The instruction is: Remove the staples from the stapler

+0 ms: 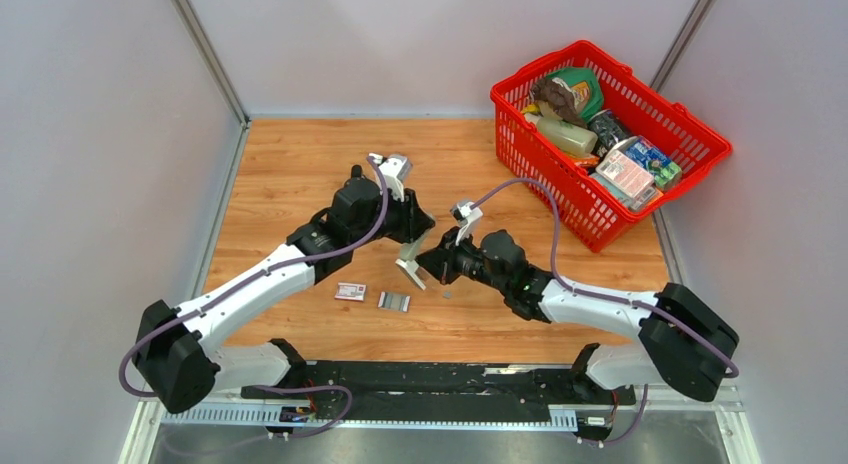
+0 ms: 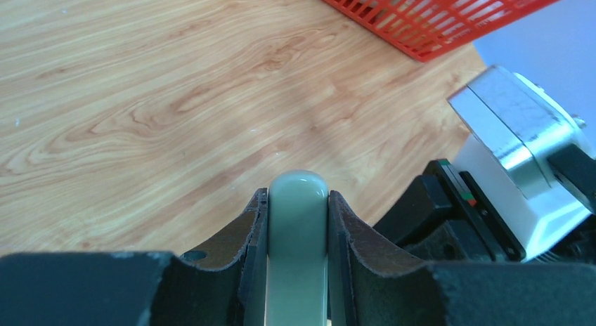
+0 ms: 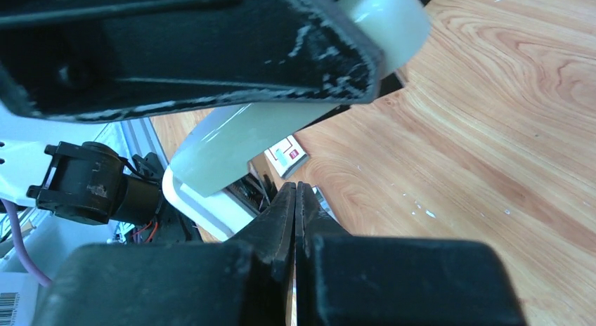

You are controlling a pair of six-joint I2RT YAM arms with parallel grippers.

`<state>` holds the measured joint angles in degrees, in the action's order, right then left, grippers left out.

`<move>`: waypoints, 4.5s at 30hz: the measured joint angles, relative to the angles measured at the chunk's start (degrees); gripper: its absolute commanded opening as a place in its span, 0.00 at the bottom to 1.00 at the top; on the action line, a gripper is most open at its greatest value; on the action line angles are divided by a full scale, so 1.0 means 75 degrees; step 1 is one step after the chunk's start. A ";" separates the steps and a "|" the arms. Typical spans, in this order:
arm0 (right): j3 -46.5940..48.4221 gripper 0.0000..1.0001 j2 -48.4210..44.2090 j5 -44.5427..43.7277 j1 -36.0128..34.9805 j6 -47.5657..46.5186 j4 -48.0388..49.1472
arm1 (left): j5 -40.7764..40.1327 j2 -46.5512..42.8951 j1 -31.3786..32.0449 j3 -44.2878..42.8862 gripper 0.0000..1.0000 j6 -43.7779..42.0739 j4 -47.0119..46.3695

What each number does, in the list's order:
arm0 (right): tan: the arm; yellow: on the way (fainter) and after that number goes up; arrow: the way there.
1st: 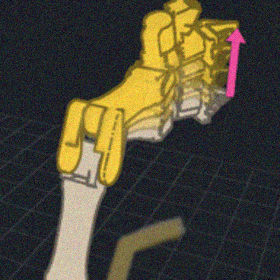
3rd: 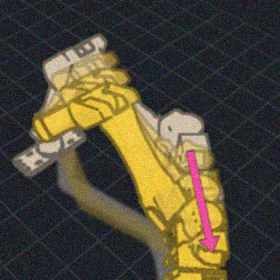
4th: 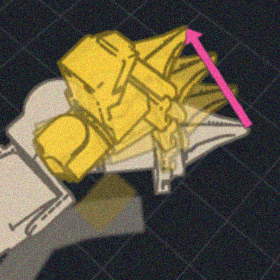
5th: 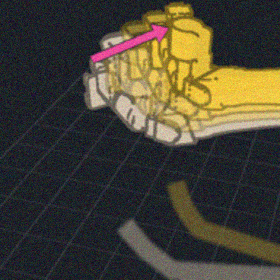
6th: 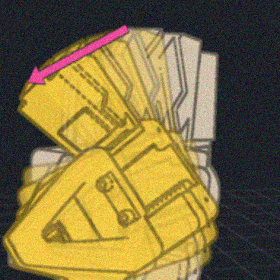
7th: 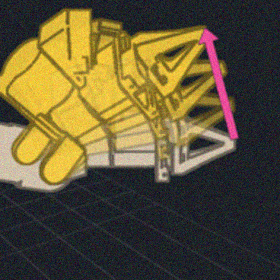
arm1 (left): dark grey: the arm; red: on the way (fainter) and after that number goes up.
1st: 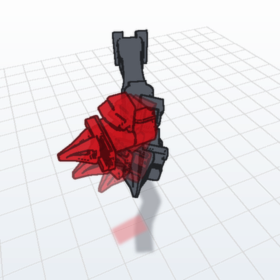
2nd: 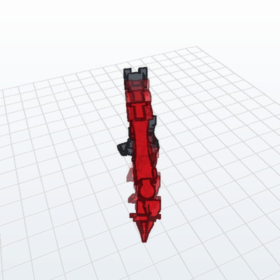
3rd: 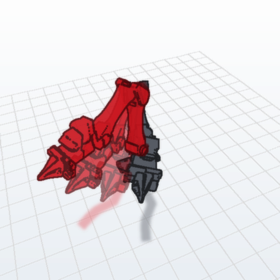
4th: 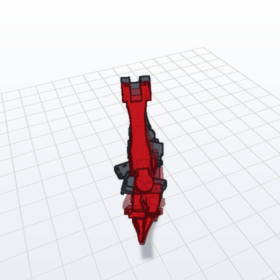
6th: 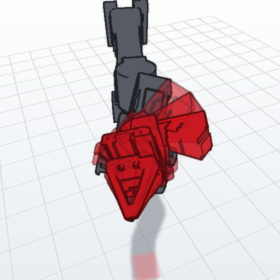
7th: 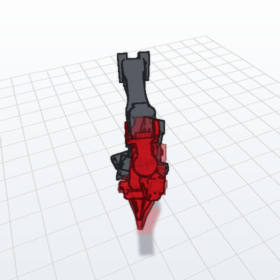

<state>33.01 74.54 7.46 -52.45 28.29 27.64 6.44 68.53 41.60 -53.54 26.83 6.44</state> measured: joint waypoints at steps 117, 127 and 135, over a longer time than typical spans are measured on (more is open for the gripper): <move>0.5362 1.00 0.4768 -0.4313 0.1582 0.0201 -0.6569 | -0.1093 -0.1055 -0.0003 0.1550 0.51 0.0067 0.0796; 0.5598 0.92 0.5027 -0.4223 0.1711 0.0251 -0.6624 | -0.0895 -0.0886 -0.0003 0.1664 0.50 0.0003 0.0752; 0.5607 0.74 0.5053 -0.4007 0.1754 0.0236 -0.6621 | -0.0831 -0.0790 -0.0003 0.1664 0.50 -0.0047 0.0766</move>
<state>75.07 112.44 -22.59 -39.29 30.06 -22.02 0.21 62.61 41.58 -41.06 26.48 12.19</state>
